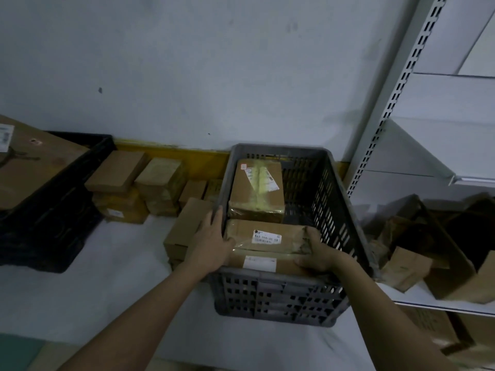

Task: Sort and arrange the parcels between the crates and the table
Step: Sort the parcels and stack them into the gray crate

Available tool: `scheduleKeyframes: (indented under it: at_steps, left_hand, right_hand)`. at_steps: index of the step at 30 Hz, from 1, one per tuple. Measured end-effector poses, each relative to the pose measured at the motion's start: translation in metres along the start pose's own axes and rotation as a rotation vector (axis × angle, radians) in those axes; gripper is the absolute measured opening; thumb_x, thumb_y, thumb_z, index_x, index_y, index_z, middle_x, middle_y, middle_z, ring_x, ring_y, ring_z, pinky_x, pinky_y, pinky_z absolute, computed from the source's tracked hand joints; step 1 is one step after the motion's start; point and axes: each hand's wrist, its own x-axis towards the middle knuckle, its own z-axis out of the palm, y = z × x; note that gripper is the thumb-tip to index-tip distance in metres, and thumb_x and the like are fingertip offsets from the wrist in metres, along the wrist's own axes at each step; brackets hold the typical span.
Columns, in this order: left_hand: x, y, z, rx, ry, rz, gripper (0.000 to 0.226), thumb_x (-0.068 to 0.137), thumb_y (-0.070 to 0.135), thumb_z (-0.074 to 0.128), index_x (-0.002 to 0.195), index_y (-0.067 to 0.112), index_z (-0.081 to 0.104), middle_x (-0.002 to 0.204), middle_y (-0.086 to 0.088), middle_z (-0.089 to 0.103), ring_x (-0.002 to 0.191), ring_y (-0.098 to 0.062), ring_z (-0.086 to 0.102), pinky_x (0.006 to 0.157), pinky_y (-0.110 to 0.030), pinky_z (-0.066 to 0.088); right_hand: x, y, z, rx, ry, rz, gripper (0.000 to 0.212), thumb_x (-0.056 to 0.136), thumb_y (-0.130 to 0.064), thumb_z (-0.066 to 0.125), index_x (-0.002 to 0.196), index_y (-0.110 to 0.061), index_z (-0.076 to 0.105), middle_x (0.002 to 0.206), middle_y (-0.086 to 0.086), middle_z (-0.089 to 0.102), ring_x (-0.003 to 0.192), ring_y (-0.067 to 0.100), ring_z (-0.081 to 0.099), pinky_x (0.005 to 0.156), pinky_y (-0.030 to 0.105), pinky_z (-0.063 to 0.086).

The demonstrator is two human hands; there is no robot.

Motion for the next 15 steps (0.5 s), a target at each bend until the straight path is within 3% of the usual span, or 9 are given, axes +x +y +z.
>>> scheduleKeyframes:
  at_steps: [5, 9, 13, 15]
  left_hand:
    - [0.0, 0.001, -0.002, 0.04, 0.006, -0.022, 0.087, 0.096, 0.043, 0.054, 0.158, 0.03, -0.006, 0.165, -0.001, 0.007, 0.131, -0.032, 0.044, 0.101, -0.042, 0.045]
    - [0.001, 0.001, -0.001, 0.011, 0.021, -0.05, 0.085, 0.096, 0.044, 0.054, 0.157, 0.035, -0.005, 0.163, -0.004, 0.015, 0.129, -0.032, 0.046, 0.098, -0.04, 0.047]
    - [-0.003, -0.003, 0.0, -0.147, 0.067, -0.047, 0.077, 0.098, 0.035, 0.054, 0.157, 0.039, 0.005, 0.153, -0.013, 0.04, 0.121, -0.032, 0.055, 0.085, -0.033, 0.049]
    - [-0.007, -0.004, 0.0, -0.232, 0.11, -0.053, 0.073, 0.098, 0.031, 0.054, 0.157, 0.039, 0.012, 0.151, -0.005, 0.046, 0.121, -0.025, 0.056, 0.091, -0.034, 0.05]
  right_hand:
    - [0.008, 0.006, 0.004, 0.024, 0.024, -0.039, 0.108, 0.091, -0.031, 0.069, 0.155, -0.017, -0.017, 0.159, 0.018, 0.024, 0.141, 0.034, 0.037, 0.116, 0.036, 0.032]
    - [0.013, 0.008, 0.005, 0.045, 0.044, -0.043, 0.109, 0.088, -0.031, 0.072, 0.156, -0.02, -0.013, 0.158, 0.018, 0.025, 0.141, 0.034, 0.037, 0.117, 0.039, 0.032]
    - [0.008, 0.003, 0.009, -0.021, 0.174, -0.015, 0.093, 0.086, -0.041, 0.071, 0.156, -0.027, 0.011, 0.157, 0.016, 0.015, 0.138, 0.037, 0.035, 0.113, 0.04, 0.035]
    - [0.005, 0.001, 0.012, -0.14, 0.32, -0.036, 0.079, 0.088, -0.045, 0.067, 0.152, -0.027, 0.026, 0.157, 0.01, 0.017, 0.137, 0.036, 0.035, 0.11, 0.043, 0.04]
